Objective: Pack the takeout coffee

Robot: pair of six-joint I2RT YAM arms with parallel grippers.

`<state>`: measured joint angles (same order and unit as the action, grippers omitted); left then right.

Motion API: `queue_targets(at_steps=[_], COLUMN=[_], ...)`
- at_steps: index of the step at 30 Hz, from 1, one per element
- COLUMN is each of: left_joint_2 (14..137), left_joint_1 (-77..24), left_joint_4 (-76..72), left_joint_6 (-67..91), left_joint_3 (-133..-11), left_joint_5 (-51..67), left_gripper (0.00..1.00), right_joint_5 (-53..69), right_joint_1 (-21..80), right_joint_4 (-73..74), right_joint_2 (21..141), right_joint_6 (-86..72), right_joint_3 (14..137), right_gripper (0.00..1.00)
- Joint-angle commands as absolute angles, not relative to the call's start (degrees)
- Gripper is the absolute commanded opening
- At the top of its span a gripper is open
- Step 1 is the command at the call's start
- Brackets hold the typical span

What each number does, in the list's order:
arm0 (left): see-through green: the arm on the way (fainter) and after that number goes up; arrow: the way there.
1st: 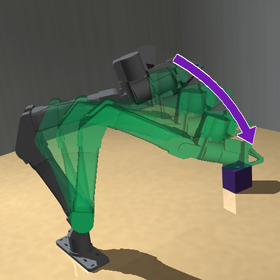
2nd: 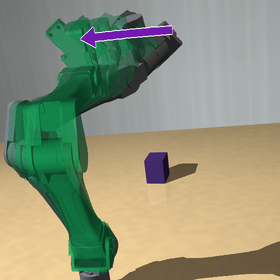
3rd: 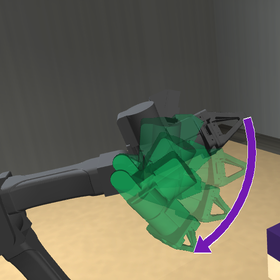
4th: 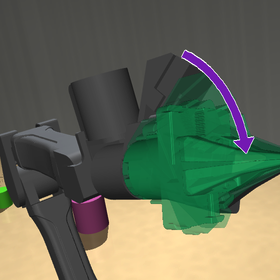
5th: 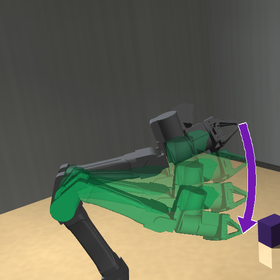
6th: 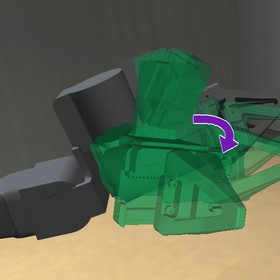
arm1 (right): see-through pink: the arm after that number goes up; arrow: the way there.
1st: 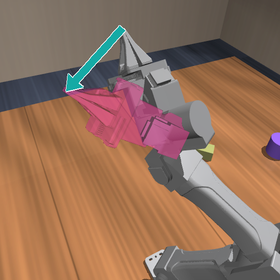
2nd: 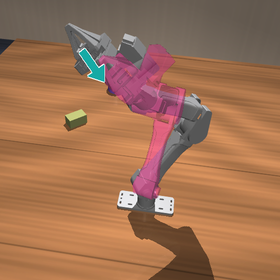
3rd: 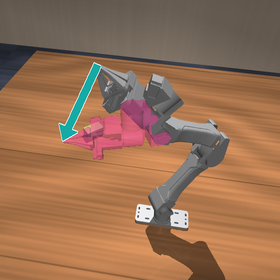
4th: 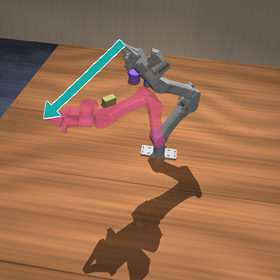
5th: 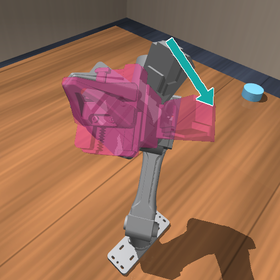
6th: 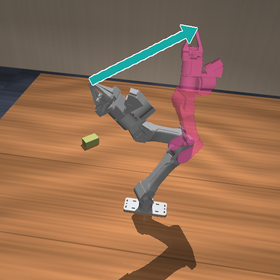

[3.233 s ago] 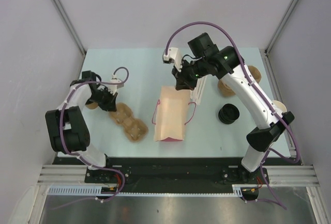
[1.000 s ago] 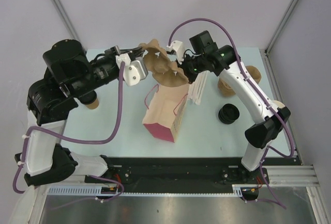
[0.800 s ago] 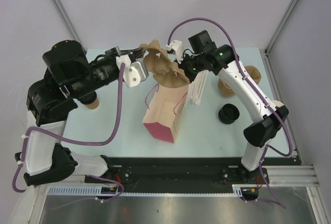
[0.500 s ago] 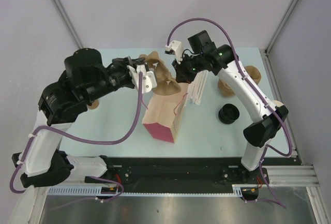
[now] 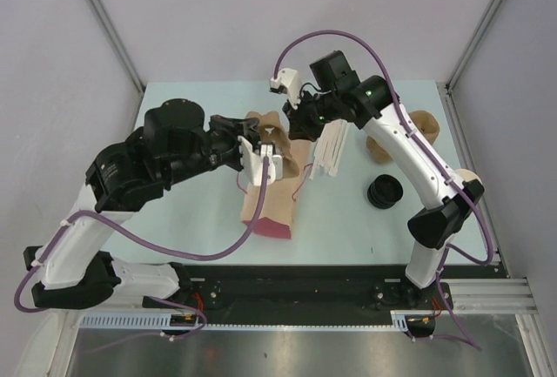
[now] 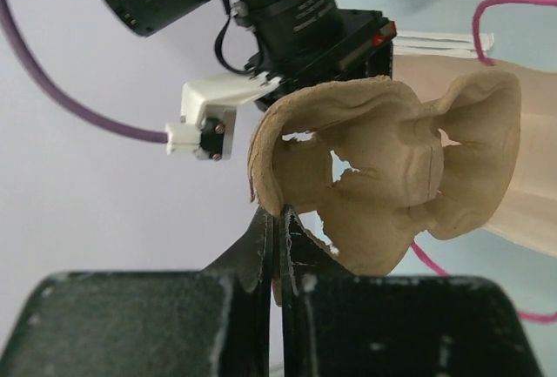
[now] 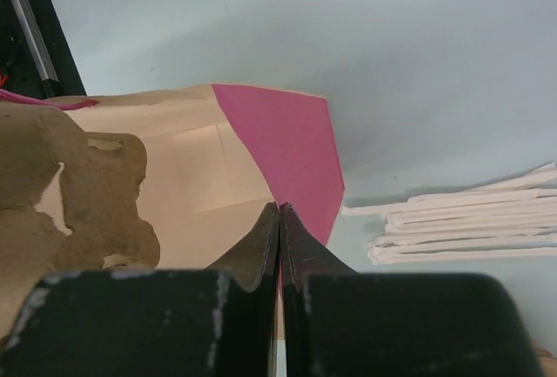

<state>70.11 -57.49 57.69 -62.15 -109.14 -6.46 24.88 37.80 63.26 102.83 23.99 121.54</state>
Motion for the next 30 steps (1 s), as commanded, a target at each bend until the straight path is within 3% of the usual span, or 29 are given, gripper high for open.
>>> queue_targets(at_steps=[1, 9, 30], left_joint_2=[70.23, 70.32, 68.64], left_joint_1=[-60.2, -62.75, -64.07], left_joint_4=[58.45, 58.71, 51.24], left_joint_6=[-64.86, -65.21, -58.19], left_joint_3=[-106.71, -105.56, -82.19], left_joint_5=[-9.49, -13.44, -8.53], left_gripper=[0.0, 0.0, 0.0], right_joint_5=[23.82, 22.32, 27.24], right_joint_1=[38.58, 39.2, 44.38], right_joint_4=[63.54, 64.07, 63.72], right_joint_2=[103.27, 103.18, 97.91], right_joint_6=[22.85, 22.33, 27.51], right_joint_3=[124.72, 124.98, 119.97], right_gripper=[0.0, 0.0, 0.0])
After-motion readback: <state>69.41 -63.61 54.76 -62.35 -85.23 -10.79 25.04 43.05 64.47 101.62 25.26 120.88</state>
